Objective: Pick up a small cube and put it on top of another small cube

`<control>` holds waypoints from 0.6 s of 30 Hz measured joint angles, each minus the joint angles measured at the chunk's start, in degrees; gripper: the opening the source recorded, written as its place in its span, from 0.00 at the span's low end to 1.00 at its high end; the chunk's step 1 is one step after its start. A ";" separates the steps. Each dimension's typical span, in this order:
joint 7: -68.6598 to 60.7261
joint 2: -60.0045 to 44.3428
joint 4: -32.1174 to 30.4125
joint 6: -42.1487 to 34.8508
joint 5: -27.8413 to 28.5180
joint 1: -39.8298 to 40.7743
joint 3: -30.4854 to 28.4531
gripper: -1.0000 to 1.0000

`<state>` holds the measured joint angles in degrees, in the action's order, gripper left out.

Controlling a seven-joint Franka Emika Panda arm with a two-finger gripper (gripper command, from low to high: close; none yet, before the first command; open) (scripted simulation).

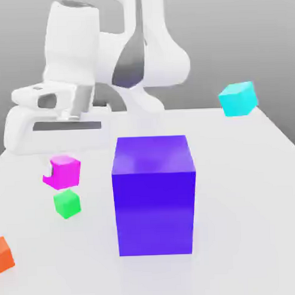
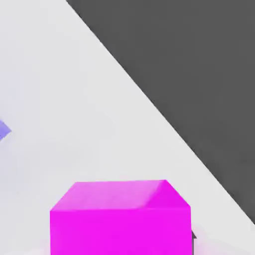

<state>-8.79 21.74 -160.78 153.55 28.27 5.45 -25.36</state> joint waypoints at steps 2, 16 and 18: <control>-3.64 0.79 -1.50 -0.87 0.98 1.79 -2.60 0.00; -28.14 -1.48 -10.54 -1.57 -1.63 2.38 -20.72 0.00; -30.89 -4.00 -10.62 0.49 -5.61 -1.74 -23.61 0.00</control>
<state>-39.68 17.74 -171.40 154.05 22.66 3.71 -48.97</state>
